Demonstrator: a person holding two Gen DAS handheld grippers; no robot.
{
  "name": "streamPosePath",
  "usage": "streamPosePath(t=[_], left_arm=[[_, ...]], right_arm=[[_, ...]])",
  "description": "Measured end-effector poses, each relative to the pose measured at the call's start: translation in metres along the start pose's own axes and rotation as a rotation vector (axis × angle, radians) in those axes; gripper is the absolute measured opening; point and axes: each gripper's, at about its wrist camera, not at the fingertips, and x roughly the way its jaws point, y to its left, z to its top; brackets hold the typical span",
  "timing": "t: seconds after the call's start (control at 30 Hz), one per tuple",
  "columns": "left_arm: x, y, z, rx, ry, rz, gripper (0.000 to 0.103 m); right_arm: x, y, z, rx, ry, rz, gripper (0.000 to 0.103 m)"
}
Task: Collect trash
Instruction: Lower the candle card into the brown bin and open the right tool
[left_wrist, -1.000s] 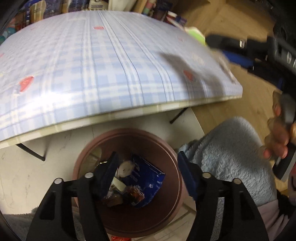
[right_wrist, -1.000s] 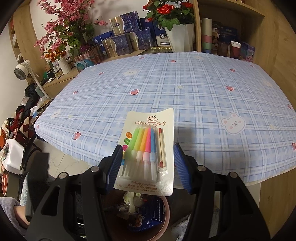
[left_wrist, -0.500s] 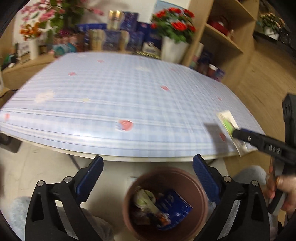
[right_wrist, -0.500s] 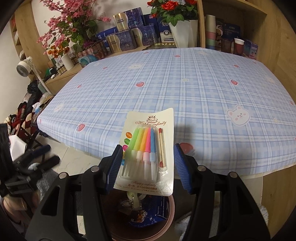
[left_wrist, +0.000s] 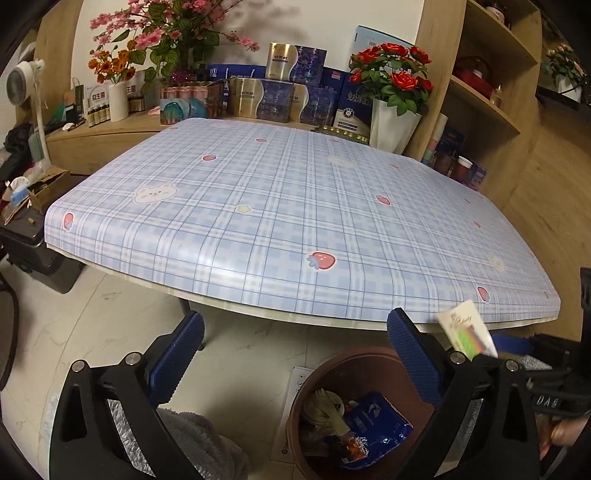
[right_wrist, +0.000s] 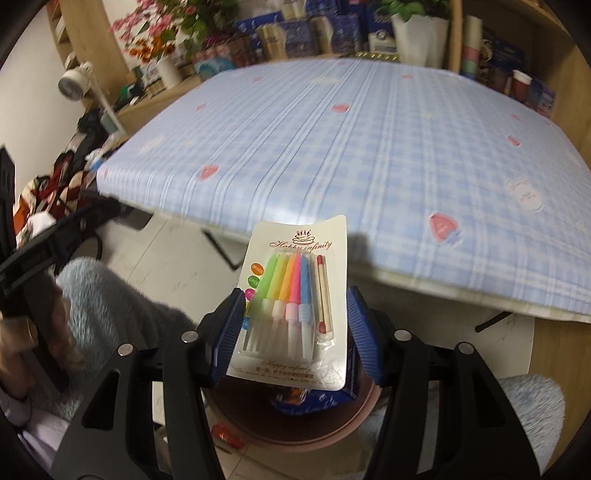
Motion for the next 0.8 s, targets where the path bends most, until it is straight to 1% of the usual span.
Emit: streamPosePath(t=[0.2,0.33,0.63,0.67,0.73,0.77,0.8], left_arm=[[-0.001,0.005,-0.002,-0.016,-0.001,0.012,0.097],[0.002,0.008,-0.002,-0.027,0.01,0.014,0.097],[0.008,0.008,-0.003,-0.025,0.026,0.023,0.097],[0.008,0.008,-0.003,-0.025,0.027,0.023,0.097],[0.009,0.008,-0.003,-0.026,0.03,0.025,0.097],[0.009,0.008,-0.003,-0.025,0.031,0.026,0.097],[0.009,0.008,-0.004,-0.025,0.031,0.027,0.097]], right_arm=[[0.021,0.017,-0.011,-0.042,0.096,0.031,0.058],[0.035,0.02,-0.018,-0.043,0.163,0.052,0.059],[0.048,0.024,-0.021,-0.034,0.206,0.061,0.062],[0.049,0.024,-0.022,-0.033,0.208,0.06,0.063],[0.049,0.023,-0.021,-0.029,0.206,0.06,0.074],[0.048,0.021,-0.02,-0.026,0.202,0.06,0.076],[0.047,0.02,-0.018,-0.023,0.196,0.062,0.08]])
